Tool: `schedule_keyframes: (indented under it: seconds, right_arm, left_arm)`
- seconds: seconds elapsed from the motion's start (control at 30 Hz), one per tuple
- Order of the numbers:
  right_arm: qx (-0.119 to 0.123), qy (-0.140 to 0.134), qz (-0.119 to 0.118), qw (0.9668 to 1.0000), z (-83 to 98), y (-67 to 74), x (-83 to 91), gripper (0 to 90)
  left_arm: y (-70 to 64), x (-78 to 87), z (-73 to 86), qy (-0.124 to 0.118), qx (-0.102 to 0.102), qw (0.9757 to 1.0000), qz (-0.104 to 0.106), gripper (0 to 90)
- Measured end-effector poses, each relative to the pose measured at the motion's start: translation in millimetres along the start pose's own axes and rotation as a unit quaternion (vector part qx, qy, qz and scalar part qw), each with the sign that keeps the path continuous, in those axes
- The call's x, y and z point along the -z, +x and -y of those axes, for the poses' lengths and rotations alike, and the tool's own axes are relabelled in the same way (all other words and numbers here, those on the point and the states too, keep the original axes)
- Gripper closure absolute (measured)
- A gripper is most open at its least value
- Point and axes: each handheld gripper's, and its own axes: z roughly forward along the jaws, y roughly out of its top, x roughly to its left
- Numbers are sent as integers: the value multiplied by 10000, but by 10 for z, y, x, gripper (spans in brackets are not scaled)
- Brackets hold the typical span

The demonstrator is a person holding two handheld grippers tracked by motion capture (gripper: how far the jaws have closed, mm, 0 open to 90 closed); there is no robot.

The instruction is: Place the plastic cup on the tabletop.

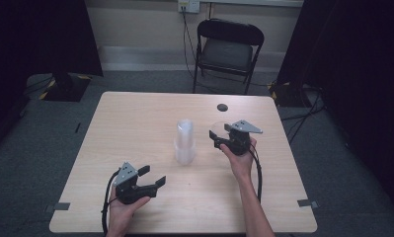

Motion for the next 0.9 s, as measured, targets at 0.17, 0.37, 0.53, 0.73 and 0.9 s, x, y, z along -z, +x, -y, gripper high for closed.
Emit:
schedule_keyframes:
  seconds: [0.17,0.37,0.53,0.73,0.9]
  right_arm:
    - [-150,44,41,9999,28,-85,-102,296]
    - [-630,51,-90,9980,74,-155,-165,292]
    - [-644,187,-6,9977,130,-180,-253,292]
    - [-502,275,106,9983,192,-163,-388,291]
    - [-554,347,74,9978,258,-175,-469,286]
  left_arm:
    - [-4,-12,-8,-55,19,10000,28,243]
    - [6,-20,4,-32,27,10000,4,241]
    - [-1,-27,16,-11,4,10000,58,238]
    - [31,21,19,-27,11,10000,39,237]
    - [55,68,38,-72,98,9999,18,219]
